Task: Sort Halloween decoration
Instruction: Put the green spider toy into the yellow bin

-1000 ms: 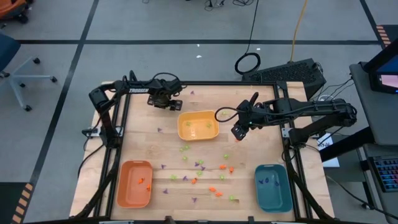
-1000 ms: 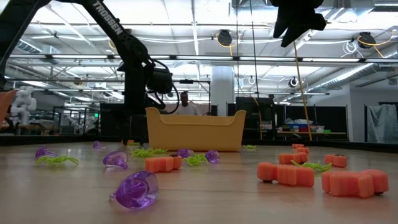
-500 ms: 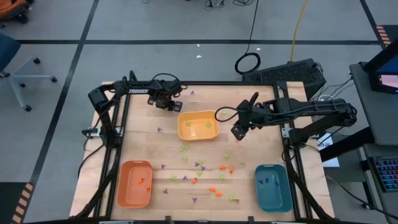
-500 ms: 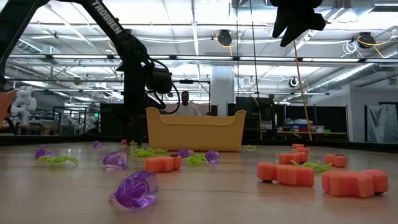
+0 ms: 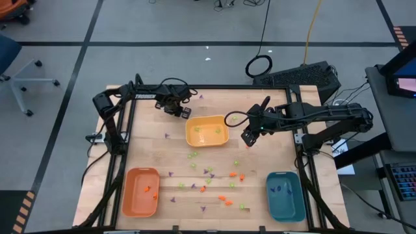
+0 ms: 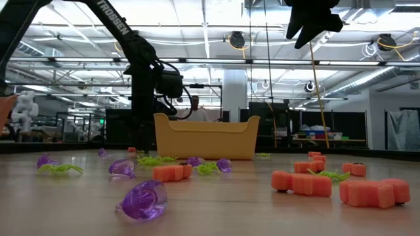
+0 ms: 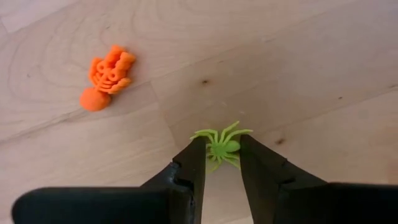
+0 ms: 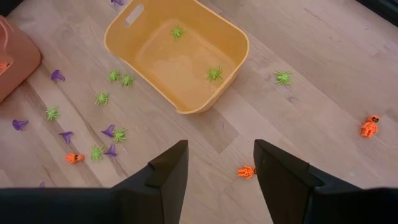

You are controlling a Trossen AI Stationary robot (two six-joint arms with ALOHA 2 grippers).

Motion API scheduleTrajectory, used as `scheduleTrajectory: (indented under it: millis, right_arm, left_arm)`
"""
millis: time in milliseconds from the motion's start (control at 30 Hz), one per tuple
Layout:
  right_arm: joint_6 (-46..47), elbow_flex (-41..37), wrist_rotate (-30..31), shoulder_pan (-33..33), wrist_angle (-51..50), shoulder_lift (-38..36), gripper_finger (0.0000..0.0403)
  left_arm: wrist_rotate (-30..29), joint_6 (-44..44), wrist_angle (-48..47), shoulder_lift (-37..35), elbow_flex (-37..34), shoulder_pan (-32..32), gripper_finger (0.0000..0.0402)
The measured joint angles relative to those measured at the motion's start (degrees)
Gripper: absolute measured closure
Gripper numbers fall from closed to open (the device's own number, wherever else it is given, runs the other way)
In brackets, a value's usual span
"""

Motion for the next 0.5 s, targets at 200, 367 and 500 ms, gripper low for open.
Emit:
scheduleTrajectory:
  millis: [200,367,500]
  right_arm:
    - [0.02,0.01,0.0,-0.02,0.0,0.0,0.0234]
    - [0.0,0.0,0.09,-0.03,-0.02,0.0,0.0234]
    - [-0.11,0.01,0.13,-0.41,0.0,0.0,0.0234]
  left_arm:
    - [0.55,1.14,-0.36,-0.3,-0.07,0.0,0.0314]
    - [2.81,1.43,-1.36,-1.39,-0.28,-0.17,0.0314]
    - [3.21,2.32,-1.5,-2.18,-0.26,-0.15,0.0314]
